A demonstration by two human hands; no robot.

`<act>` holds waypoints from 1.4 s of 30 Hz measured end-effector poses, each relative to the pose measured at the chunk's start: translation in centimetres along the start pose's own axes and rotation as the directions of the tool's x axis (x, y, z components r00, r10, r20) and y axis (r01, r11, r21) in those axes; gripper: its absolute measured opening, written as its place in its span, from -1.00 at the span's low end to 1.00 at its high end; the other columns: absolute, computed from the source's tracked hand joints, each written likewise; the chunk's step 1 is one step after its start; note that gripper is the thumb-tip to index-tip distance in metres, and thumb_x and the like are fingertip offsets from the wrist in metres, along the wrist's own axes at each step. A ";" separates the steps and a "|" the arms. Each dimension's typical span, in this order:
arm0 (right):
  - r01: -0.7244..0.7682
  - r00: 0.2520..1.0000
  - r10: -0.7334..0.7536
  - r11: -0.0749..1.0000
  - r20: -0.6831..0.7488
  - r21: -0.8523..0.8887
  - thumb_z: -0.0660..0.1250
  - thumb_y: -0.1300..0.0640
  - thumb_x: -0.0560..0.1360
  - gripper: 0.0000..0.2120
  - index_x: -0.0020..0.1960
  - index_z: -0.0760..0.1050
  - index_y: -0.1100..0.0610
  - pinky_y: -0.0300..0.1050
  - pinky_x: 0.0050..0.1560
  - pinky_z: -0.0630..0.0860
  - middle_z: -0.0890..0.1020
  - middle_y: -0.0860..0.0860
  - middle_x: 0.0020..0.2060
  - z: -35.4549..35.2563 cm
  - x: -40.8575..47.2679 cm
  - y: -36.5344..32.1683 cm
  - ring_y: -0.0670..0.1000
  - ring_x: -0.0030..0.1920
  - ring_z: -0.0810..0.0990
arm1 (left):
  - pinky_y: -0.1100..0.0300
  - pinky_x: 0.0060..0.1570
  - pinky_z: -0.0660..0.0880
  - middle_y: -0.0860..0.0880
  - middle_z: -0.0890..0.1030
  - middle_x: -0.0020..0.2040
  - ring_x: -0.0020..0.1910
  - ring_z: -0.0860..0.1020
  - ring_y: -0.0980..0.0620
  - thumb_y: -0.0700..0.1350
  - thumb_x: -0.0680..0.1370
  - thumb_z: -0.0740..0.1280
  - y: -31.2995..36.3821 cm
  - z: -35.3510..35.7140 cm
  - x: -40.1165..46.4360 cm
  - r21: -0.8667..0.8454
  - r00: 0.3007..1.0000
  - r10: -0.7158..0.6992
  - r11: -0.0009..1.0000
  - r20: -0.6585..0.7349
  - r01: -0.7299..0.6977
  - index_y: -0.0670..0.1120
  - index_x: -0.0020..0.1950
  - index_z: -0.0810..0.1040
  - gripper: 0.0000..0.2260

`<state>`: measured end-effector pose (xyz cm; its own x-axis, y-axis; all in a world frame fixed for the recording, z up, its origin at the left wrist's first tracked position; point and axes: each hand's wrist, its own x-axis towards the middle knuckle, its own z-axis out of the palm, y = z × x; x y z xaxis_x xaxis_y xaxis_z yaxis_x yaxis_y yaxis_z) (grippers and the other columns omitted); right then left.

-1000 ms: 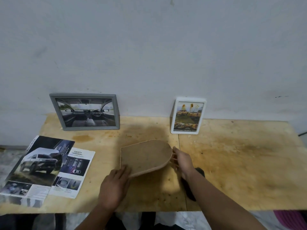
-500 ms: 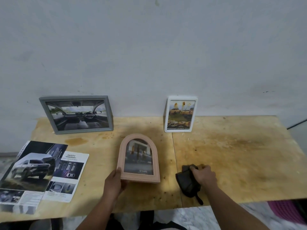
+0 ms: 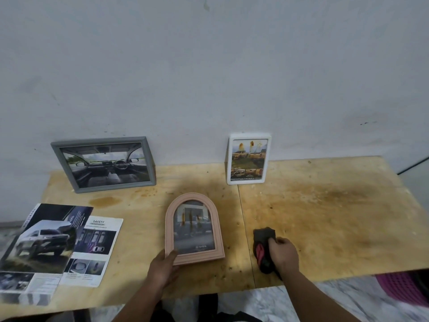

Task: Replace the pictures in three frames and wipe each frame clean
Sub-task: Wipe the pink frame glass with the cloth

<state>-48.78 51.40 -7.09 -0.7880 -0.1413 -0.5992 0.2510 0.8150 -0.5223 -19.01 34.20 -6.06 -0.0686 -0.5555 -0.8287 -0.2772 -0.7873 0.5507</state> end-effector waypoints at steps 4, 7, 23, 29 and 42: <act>0.005 1.000 -0.009 0.988 -0.028 -0.157 0.41 -0.54 0.24 -0.08 0.33 0.35 0.08 0.04 -0.02 0.54 0.56 0.13 0.14 1.1 0.3 0.0 0.22 0.14 0.60 | 0.04 -0.10 0.59 -0.20 0.65 -0.05 -0.11 0.63 -0.17 -0.09 0.64 0.37 -0.2 0.2 -0.5 0.022 0.999 0.036 0.999 -0.008 -0.036 -0.11 0.28 0.56 -0.77; 0.047 0.997 -0.033 0.977 0.074 -0.209 0.53 -0.10 0.42 -0.39 0.29 0.42 0.21 0.03 -0.13 0.63 0.63 0.10 -0.05 1.6 0.1 -0.8 0.12 -0.09 0.65 | 0.07 -0.13 0.57 -0.18 0.62 -0.12 -0.16 0.62 -0.15 -0.09 0.63 0.38 -0.2 0.2 -0.8 0.031 0.999 0.038 0.999 0.001 -0.038 -0.11 0.23 0.57 -0.80; -0.508 0.792 0.010 0.564 0.610 0.650 0.17 0.08 0.55 -0.59 0.25 0.50 0.33 0.29 0.21 0.51 0.59 0.34 0.17 -3.1 -3.4 -3.0 0.35 0.18 0.53 | -0.05 -0.02 0.61 -0.13 0.62 -0.05 -0.06 0.63 -0.18 -0.11 0.63 0.38 0.3 0.1 -0.9 0.089 1.000 0.030 0.996 -0.009 -0.029 -0.04 0.20 0.47 -0.82; -0.500 0.718 -0.071 0.640 0.693 0.583 0.42 0.26 0.40 -0.46 0.36 0.45 0.32 0.31 0.21 0.55 0.59 0.32 0.14 -1.5 -4.5 -5.5 0.31 0.16 0.55 | -0.05 0.00 0.56 -0.12 0.57 -0.13 -0.09 0.57 -0.19 -0.10 0.63 0.38 0.4 -0.1 -1.1 0.160 0.999 0.048 0.986 0.004 -0.048 -0.08 0.17 0.50 -0.85; -0.153 0.481 -0.187 0.944 0.856 0.292 0.23 0.41 0.51 -0.47 0.42 0.47 0.09 0.43 0.25 0.52 0.52 0.34 0.33 1.4 -7.5 -9.9 0.44 0.29 0.54 | 0.01 0.25 0.56 -0.01 0.61 0.33 0.24 0.60 0.00 0.30 0.51 0.42 3.9 2.2 -2.9 0.219 0.938 0.273 0.922 0.213 -0.318 0.03 0.42 0.55 -0.43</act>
<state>-44.60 43.61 1.69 0.0553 -0.7014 -0.7106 0.5212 0.6274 -0.5786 -21.97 33.32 -1.73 -0.3446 -0.6789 -0.6484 -0.4439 -0.4908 0.7497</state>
